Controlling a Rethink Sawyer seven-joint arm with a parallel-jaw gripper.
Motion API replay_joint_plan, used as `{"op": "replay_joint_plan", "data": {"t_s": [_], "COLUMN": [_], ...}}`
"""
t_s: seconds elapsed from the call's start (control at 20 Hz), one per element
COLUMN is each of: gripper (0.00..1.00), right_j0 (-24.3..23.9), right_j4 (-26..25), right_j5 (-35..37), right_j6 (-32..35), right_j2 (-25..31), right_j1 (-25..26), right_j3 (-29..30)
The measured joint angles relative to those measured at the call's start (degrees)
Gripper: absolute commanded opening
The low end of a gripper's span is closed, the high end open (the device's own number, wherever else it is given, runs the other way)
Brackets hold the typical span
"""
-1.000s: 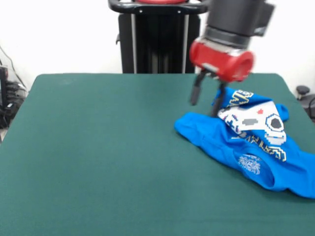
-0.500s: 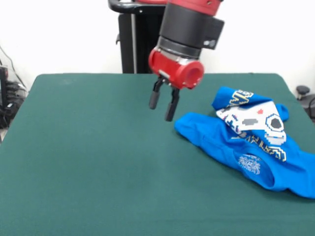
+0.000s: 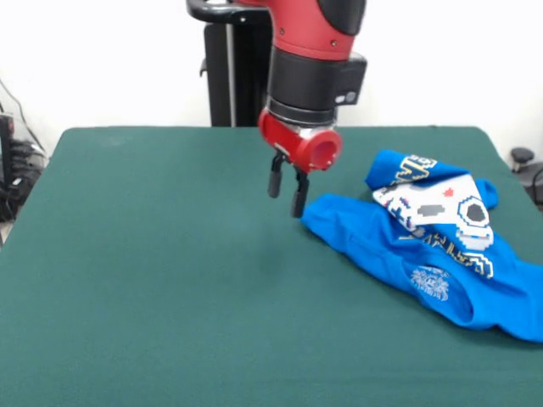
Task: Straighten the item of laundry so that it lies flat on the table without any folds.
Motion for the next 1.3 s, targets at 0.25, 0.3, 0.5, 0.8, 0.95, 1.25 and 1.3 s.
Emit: {"op": "replay_joint_plan", "data": {"t_s": [0.25,0.3,0.5,0.8,0.95,1.25,1.3], "gripper": [1.00,1.00,1.00,1.00,1.00,1.00,1.00], "right_j0": [-0.1,-0.1,-0.2,-0.2,-0.2,0.3,0.7], "right_j4": [-0.1,-0.1,-0.1,-0.1,-0.1,-0.1,-0.1], "right_j5": [0.0,0.0,0.0,-0.7,-2.2,-5.0,-5.3], "right_j6": [0.0,0.0,0.0,0.0,0.0,0.0,0.0], "right_j2": [2.5,3.2,5.5,6.9,6.9,6.5,6.2], "right_j1": [0.0,0.0,0.0,0.9,2.5,6.5,7.1], "right_j3": [1.5,1.7,2.2,2.2,2.0,1.1,0.8]}}
